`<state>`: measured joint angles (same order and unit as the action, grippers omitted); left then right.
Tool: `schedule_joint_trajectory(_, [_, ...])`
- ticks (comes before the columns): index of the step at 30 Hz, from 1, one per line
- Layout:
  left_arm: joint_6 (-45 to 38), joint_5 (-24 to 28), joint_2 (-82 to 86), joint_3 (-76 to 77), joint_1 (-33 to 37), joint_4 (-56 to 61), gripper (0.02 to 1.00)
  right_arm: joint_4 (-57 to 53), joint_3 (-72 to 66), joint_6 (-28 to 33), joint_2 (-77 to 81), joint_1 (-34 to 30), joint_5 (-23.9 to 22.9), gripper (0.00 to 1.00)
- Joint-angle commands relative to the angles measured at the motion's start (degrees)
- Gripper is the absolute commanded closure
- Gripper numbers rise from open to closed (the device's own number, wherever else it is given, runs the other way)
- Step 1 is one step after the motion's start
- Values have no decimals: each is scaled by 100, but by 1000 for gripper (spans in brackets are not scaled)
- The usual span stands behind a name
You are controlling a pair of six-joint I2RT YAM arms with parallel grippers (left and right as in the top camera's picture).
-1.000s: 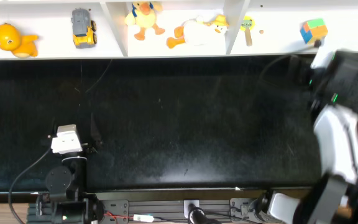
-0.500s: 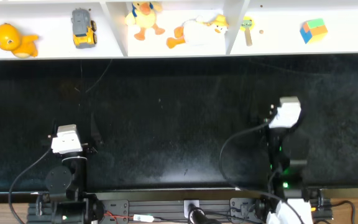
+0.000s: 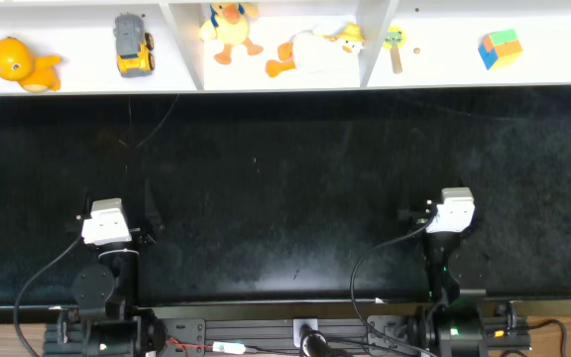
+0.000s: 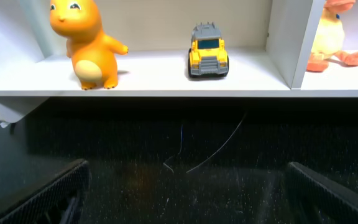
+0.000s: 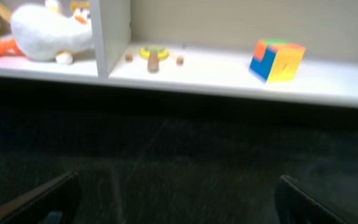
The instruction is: Store Toys
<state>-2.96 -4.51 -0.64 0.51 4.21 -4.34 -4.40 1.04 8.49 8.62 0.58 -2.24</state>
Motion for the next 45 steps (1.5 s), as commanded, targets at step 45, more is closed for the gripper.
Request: schedule_joint_trajectory(45, [-44, 13, 48, -7, 22, -11, 20, 11, -79, 52, -839, -98, -79, 3])
